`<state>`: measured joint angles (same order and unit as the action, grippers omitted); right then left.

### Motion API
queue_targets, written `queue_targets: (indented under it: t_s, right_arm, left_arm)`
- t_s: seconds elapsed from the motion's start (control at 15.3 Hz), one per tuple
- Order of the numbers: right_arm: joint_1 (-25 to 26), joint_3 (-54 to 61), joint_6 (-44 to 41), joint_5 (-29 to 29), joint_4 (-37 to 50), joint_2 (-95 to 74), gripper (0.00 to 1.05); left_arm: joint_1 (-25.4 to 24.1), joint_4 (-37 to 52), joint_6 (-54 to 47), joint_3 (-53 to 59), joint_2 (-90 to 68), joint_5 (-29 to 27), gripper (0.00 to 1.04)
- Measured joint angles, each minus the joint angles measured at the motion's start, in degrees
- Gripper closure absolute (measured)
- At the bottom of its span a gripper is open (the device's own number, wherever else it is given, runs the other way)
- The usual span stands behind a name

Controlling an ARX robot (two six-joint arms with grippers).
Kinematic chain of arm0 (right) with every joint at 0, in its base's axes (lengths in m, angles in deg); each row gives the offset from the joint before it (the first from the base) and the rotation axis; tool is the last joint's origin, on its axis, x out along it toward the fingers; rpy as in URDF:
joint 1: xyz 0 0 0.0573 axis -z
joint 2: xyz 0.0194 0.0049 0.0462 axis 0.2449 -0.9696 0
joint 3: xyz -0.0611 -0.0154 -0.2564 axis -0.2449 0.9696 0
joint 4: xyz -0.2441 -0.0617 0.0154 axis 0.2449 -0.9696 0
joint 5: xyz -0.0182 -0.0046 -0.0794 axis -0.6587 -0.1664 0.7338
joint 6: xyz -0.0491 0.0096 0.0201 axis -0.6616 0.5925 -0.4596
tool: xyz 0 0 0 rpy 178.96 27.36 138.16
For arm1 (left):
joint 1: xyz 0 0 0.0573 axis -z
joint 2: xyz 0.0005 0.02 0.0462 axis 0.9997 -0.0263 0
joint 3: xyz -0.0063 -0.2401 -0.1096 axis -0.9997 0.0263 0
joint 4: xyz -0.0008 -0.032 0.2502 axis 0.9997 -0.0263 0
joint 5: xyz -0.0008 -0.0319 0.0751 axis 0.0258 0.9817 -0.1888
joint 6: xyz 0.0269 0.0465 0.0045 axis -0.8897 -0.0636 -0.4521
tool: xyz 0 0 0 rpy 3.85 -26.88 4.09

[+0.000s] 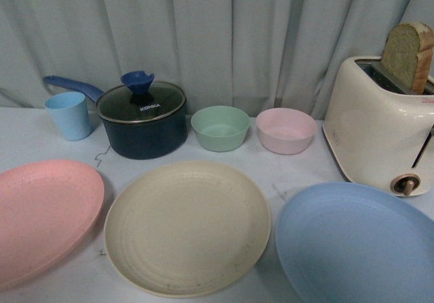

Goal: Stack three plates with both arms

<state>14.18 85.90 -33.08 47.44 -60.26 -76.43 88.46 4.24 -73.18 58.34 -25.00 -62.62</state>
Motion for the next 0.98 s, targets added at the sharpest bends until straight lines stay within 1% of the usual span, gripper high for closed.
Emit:
queue_targets:
  t_s: [0.98]
  right_arm:
    - [0.0,0.0,0.0,0.0,0.0,0.0,0.06]
  left_arm:
    - [0.0,-0.02,0.0,0.0,0.0,-0.02,0.07]
